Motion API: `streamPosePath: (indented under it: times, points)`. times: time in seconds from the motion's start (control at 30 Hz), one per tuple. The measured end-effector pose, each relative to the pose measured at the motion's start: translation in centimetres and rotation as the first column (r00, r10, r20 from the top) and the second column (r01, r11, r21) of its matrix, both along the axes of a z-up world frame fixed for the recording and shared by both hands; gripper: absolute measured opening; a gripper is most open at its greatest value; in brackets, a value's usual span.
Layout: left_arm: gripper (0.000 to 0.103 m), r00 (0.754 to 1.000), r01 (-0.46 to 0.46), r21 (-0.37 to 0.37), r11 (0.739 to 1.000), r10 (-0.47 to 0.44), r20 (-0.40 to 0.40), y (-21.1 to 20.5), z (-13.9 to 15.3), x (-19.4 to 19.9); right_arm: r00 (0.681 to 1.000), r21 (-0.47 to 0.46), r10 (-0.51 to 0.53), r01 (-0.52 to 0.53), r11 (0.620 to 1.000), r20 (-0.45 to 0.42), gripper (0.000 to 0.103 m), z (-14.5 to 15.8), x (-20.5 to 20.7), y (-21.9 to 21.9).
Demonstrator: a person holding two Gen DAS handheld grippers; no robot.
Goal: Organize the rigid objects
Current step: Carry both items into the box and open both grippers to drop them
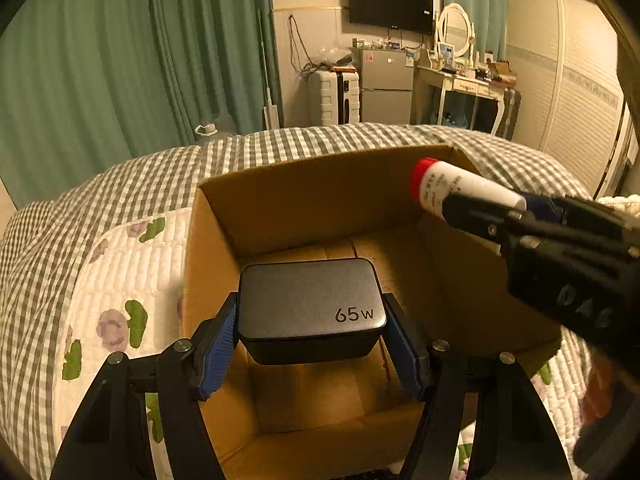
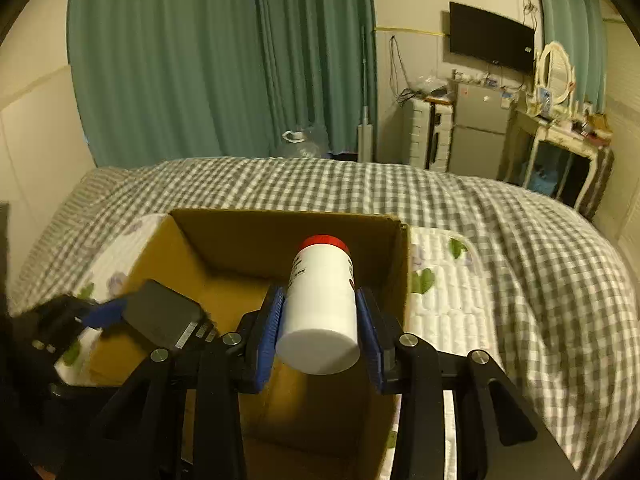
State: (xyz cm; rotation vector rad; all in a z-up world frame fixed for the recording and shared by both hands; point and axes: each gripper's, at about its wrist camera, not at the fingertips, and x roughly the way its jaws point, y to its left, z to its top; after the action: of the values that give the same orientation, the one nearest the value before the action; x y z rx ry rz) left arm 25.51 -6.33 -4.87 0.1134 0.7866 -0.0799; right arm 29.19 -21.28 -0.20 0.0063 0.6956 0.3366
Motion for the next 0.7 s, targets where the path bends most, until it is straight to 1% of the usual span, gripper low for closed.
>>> streamPosePath:
  times: [0.03,0.07,0.1,0.13,0.17,0.2,0.23,0.37,0.4,0.47,0.53,0.6,0.7]
  points:
    - [0.069,1.0,0.0,-0.002,1.0,0.0,-0.007,-0.2,0.0,-0.1,1.0,0.017,0.009,-0.009,1.0,-0.006,0.037,0.2,0.0,0.0]
    - [0.069,1.0,0.002,-0.008,1.0,-0.003,-0.01,-0.2,0.0,-0.2,1.0,0.038,0.011,-0.011,0.999,-0.004,0.04,0.6,0.0,-0.1]
    - [0.07,1.0,0.008,-0.01,1.0,-0.008,-0.007,-0.3,0.3,-0.6,1.0,0.039,0.009,-0.009,0.999,0.002,0.044,1.2,-0.1,-0.1]
    - [0.07,1.0,0.018,-0.009,1.0,-0.018,0.025,-0.4,0.8,-1.3,1.0,0.035,0.001,-0.001,0.999,0.014,0.057,1.9,-0.3,-0.3]
    - [0.073,0.998,0.02,0.002,1.0,-0.021,0.066,-0.5,1.5,-2.0,0.999,0.035,-0.011,0.01,0.999,0.03,0.066,2.6,-0.7,-0.3]
    - [0.077,0.995,0.012,0.019,1.0,-0.014,0.102,-0.7,2.4,-2.9,0.999,0.039,-0.015,0.014,0.999,0.047,0.066,3.5,-1.2,-0.5]
    - [0.083,0.993,0.002,0.03,1.0,-0.005,0.118,-0.6,3.3,-3.6,0.998,0.038,-0.018,0.016,0.999,0.057,0.066,4.3,-1.7,-0.7]
    - [0.084,0.99,-0.028,0.004,1.0,0.027,0.137,0.3,7.0,-6.7,0.995,-0.022,-0.045,0.047,0.999,0.087,0.067,8.1,-4.6,-1.4]
    - [0.084,0.989,-0.041,0.001,0.999,0.04,0.143,0.6,8.0,-7.7,0.995,-0.021,-0.045,0.047,0.999,0.088,0.068,8.9,-5.3,-1.6]
    - [0.084,0.984,-0.048,0.0,0.999,0.047,0.17,1.1,9.9,-9.6,0.995,-0.042,-0.044,0.048,0.998,0.088,0.08,10.7,-7.4,-1.9]
    - [0.087,0.978,-0.054,0.012,0.998,0.051,0.202,1.3,11.6,-11.8,0.993,-0.067,-0.041,0.049,0.997,0.112,0.083,12.6,-10.1,-1.9]
    - [0.088,0.972,-0.062,0.021,0.998,0.055,0.229,1.9,13.2,-14.0,0.992,-0.081,-0.034,0.044,0.996,0.124,0.09,14.1,-12.7,-2.0]
    - [0.089,0.97,-0.055,0.014,0.998,0.05,0.237,2.8,15.1,-16.9,0.989,-0.118,-0.045,0.061,0.991,0.139,0.093,15.4,-16.6,-1.9]
